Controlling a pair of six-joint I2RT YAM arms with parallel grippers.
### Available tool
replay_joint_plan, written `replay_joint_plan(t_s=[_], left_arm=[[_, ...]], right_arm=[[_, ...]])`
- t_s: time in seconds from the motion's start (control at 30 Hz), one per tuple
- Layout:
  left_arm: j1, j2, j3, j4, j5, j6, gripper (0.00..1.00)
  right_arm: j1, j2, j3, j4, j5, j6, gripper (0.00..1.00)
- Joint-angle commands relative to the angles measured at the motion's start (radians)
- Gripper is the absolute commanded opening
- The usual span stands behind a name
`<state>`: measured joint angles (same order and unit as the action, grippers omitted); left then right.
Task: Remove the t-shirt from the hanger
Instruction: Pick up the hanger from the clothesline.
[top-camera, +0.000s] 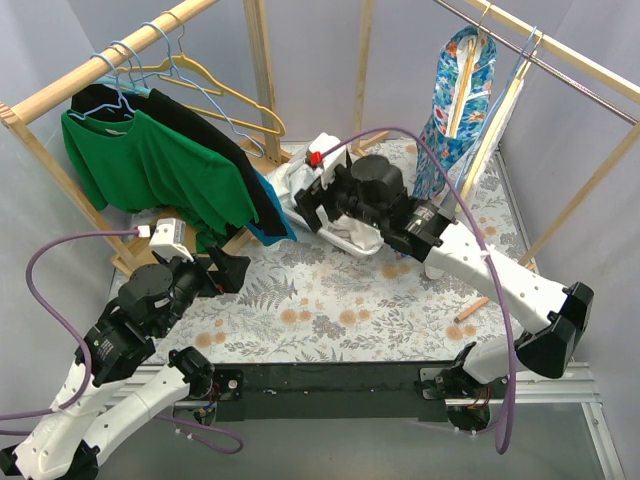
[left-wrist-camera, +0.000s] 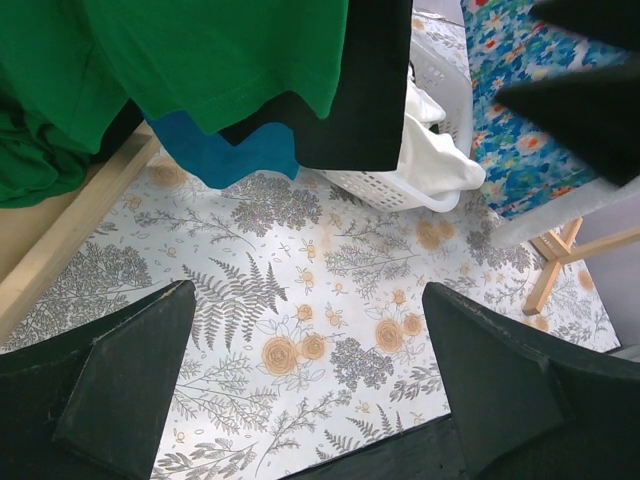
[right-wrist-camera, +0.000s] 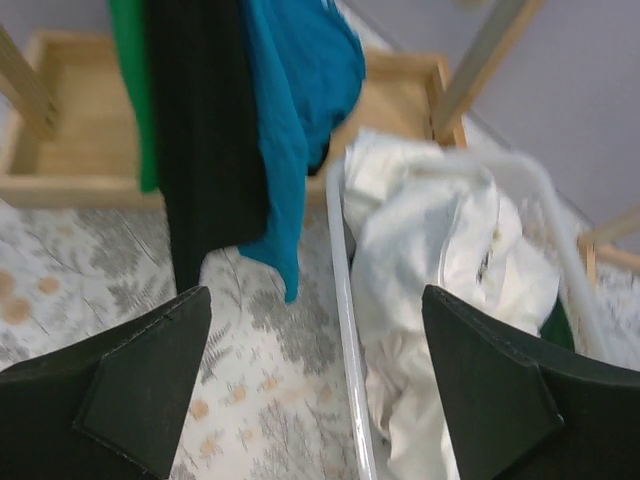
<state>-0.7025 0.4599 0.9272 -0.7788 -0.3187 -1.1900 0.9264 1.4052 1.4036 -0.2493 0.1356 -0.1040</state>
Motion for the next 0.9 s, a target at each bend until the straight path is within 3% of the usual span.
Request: replay_joint_plan(t_s=[0.0,0.17,0.5,0.87], left_arm=[[-0.003,0.026,0.022,-0.004,0.007,-0.013,0.98],[-0.003,0.048,0.022,-0.010,0.006,-0.034,0.98],[-0.003,0.045,0.033,-0.045,0.007,-0.051,0.98],[-0.003,0.028,0.030,-0.066,0.030,-0.074,0.98]], right_arm=[[0.006,0.043,0.248,0.056,-0.188,-0.026,0.93],[0.018,0.198,0.496,0.053,-0.362,-0.057,0.88],[0.038,0.337,0.612,0.197,-0.628,-0.106,0.77],[0.065,0.482,0.669,0.358,-0.568,-0.169,0.75]])
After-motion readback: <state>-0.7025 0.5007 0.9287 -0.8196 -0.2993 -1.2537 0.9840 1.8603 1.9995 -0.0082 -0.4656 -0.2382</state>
